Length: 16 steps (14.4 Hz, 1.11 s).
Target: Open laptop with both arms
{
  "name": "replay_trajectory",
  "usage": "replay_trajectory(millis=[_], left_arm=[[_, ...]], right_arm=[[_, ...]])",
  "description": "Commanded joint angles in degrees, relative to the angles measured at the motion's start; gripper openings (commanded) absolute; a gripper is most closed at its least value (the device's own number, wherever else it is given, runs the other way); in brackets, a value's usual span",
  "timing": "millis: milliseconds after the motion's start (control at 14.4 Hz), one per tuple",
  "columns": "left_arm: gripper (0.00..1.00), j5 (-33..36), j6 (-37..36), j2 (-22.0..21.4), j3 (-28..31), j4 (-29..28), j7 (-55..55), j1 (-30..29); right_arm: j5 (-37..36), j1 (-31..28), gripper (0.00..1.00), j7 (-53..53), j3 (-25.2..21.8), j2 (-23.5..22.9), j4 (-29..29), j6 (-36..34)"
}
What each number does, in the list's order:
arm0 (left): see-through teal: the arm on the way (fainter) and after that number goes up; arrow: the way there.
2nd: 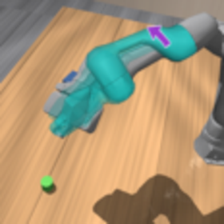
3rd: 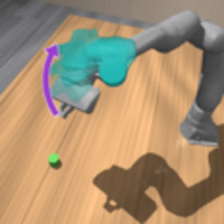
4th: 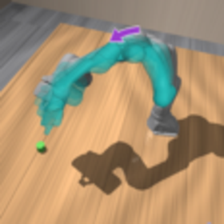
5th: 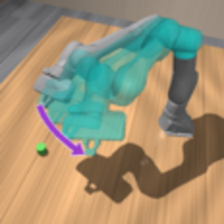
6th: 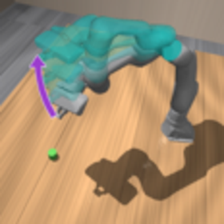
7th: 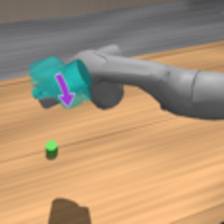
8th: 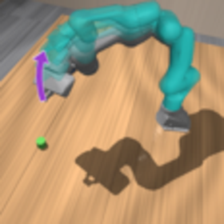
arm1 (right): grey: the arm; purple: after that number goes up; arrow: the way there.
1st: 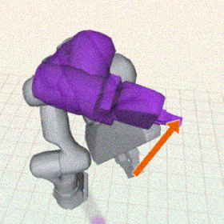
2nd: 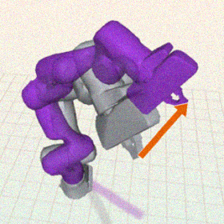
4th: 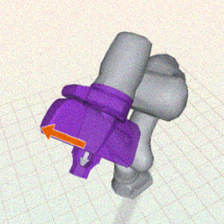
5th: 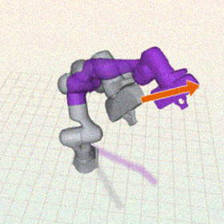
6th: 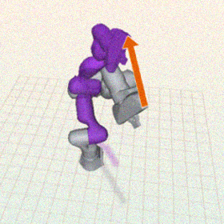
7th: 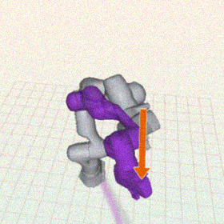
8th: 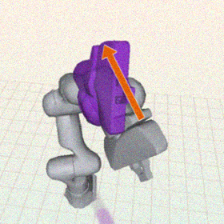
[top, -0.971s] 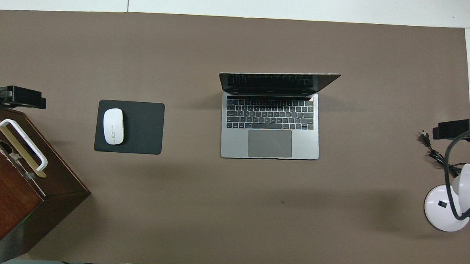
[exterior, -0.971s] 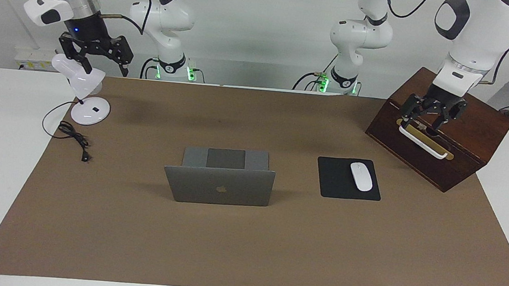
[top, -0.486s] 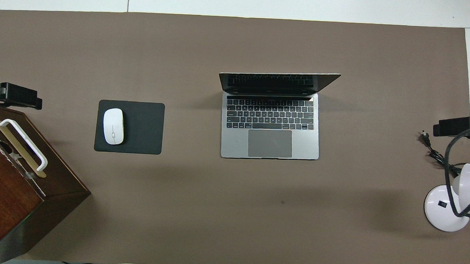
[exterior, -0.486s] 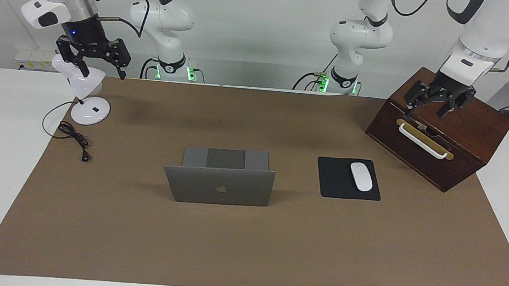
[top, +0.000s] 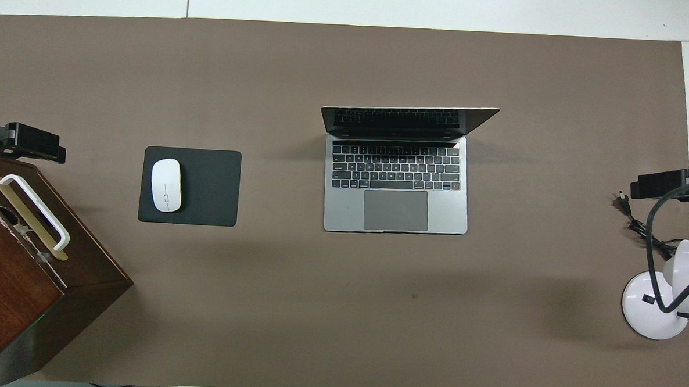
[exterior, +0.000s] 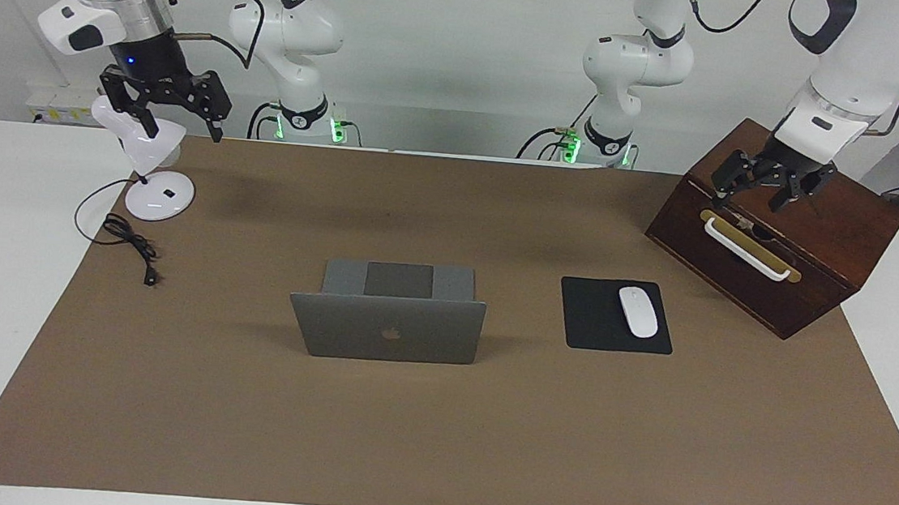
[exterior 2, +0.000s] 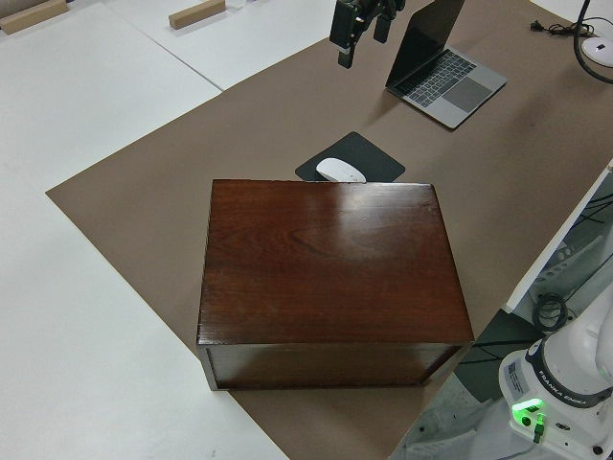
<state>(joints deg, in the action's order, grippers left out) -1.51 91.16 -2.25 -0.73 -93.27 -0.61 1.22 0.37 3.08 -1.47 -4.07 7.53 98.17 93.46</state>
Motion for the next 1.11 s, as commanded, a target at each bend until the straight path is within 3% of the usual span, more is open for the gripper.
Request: replay_trajectory(millis=[0,278,1041], left_arm=[[1.00,0.8,-0.6,0.1,0.0,0.6,-0.8,0.4],[1.00,0.7,-0.6,0.1,-0.1,0.5,-0.8,0.4],[1.00,0.6,-0.9,-0.1,-0.1,0.2,-0.7,0.1]], right_arm=[[-1.5,-0.5,1.00,-2.5,0.3,-2.7,-2.7,-0.1],[-0.8,-0.9,0.97,-2.4,0.3,-6.9,-9.6,-5.8],[-0.9,-1.1,0.97,-1.8,-0.1,-6.6,-8.7,-5.7]])
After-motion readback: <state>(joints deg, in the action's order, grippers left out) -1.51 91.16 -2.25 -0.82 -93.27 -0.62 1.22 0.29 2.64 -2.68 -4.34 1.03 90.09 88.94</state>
